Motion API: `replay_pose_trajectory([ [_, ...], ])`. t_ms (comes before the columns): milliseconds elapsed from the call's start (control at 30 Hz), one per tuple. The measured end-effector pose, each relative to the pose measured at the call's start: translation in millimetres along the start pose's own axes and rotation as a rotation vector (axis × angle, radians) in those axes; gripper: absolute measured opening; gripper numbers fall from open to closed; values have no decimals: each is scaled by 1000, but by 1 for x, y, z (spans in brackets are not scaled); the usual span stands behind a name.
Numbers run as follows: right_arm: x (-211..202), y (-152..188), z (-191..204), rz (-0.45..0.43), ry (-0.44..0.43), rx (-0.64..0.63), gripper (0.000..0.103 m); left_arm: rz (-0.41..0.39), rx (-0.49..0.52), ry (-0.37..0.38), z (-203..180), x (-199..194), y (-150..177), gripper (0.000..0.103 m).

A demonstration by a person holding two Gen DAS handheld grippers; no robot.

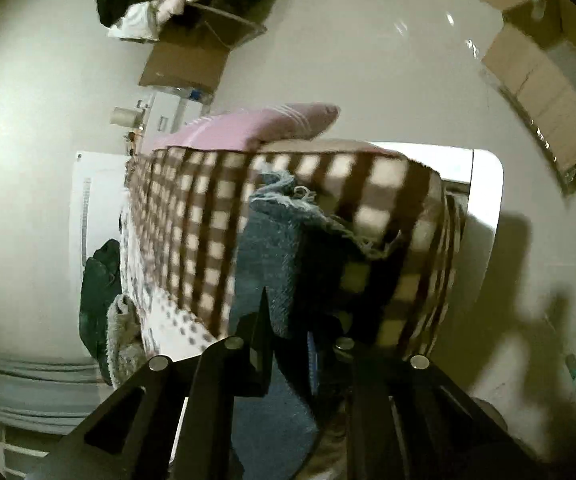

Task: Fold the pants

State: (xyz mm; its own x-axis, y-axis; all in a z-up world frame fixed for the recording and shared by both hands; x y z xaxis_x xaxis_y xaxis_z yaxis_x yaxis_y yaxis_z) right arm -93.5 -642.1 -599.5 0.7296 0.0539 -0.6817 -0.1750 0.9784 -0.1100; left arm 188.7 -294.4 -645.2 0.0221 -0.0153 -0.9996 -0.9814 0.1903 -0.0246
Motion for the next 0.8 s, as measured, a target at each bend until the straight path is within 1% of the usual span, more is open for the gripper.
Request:
replay_pose_trajectory([
  [100, 13, -11, -3, 8, -110, 50, 20, -2, -11, -7, 3, -1, 8, 103],
  [167, 16, -17, 3, 7, -154, 39, 22, -6, -12, -4, 4, -1, 9, 103],
  [233, 24, -21, 5, 22, -139, 19, 23, -12, -13, -3, 7, -1, 8, 103],
  [333, 36, -24, 3, 35, -181, 29, 24, -24, -18, -6, 12, -3, 10, 103],
  [367, 37, -25, 5, 37, -183, 30, 24, -25, -20, -6, 14, -5, 12, 103],
  [467, 34, -25, 16, 28, -121, -32, 9, -9, -10, -9, 18, -6, 16, 103],
  [567, 18, -17, 40, 0, -94, -93, 8, 11, 0, -4, 18, -13, 14, 103],
  [633, 3, -9, 65, -15, -79, -152, 8, -5, 14, 34, 16, -25, 14, 103],
  [667, -4, -4, 77, -18, -73, -180, 8, -13, 18, 39, 16, -31, 15, 103],
  [733, -15, 9, 106, -19, -58, -234, 8, -37, 9, 68, 22, -48, 16, 103],
  [800, -20, 30, 140, -4, -16, -321, 8, -58, -18, 110, 37, -68, 19, 103],
])
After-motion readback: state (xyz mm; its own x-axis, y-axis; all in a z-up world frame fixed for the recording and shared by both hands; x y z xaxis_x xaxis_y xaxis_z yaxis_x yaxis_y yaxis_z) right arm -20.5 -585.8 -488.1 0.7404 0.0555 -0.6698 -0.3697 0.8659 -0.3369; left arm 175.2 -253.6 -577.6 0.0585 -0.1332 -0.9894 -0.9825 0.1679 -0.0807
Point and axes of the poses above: each gripper's, at about its wrist camera, not at the fingertips, and x roughly the way its jaws point, z to its left, y to its underside, the point moved 4 cm from there along x, roughly the way its jaws point, and after that the axes turned 5 degrees about -x, right-handed, at the moved point
